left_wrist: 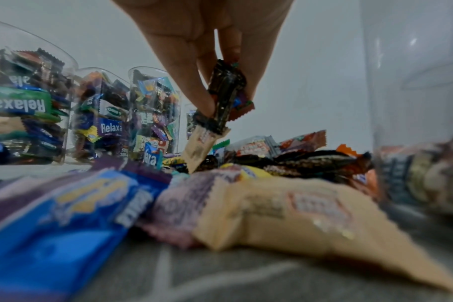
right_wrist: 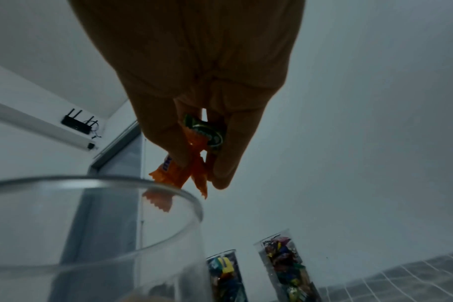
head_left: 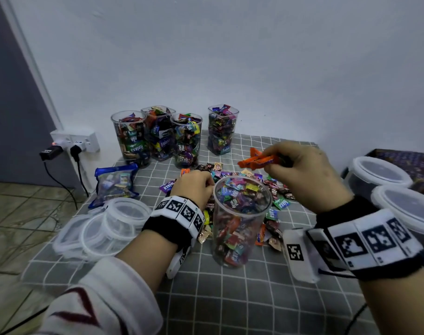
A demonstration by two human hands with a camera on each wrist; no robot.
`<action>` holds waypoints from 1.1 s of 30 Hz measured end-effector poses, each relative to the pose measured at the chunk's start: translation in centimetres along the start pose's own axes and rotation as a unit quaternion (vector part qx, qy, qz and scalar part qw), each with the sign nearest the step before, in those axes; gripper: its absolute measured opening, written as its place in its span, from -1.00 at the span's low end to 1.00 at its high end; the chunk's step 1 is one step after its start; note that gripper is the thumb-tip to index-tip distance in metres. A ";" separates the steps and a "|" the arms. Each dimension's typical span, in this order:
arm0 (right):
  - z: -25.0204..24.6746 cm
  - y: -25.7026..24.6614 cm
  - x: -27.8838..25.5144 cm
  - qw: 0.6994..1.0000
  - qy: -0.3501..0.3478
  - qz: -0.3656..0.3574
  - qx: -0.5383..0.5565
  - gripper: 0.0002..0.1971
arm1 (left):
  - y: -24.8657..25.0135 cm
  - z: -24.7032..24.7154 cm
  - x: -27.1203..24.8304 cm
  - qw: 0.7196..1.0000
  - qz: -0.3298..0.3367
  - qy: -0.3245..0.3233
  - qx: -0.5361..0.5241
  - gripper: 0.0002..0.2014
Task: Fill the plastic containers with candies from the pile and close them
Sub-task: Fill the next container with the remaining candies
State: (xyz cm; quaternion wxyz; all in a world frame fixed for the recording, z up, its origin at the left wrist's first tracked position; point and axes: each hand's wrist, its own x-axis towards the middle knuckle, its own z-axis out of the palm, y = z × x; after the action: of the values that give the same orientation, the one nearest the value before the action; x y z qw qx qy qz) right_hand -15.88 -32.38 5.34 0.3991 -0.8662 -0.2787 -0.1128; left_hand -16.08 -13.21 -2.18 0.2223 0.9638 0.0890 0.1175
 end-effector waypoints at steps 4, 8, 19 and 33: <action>0.6 -0.5 -1.3 0.999 -0.031 -0.015 -0.029 -0.76 | 0.0 0.0 -0.1 1.000 0.012 -0.001 0.001 -0.80; 1.2 -0.7 -2.0 0.998 -0.050 -0.026 -0.025 -0.71 | -0.1 0.1 -0.1 1.000 0.014 0.005 0.004 -0.82; 2.1 -0.9 -3.3 0.995 -0.059 -0.016 0.080 -0.60 | -0.1 0.0 -0.4 1.000 0.008 0.016 -0.017 -0.83; 4.2 2.5 -4.3 0.945 -0.123 0.117 0.278 0.06 | 0.1 -0.2 -0.7 0.996 0.020 0.050 -0.069 -0.84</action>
State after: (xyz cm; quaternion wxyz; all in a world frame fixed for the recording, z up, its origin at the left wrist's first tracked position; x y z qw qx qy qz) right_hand -18.10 -32.22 -0.82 0.5972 -0.7544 -0.2426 0.1241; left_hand -16.76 -13.34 -2.12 0.2809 0.9406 0.0728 0.1760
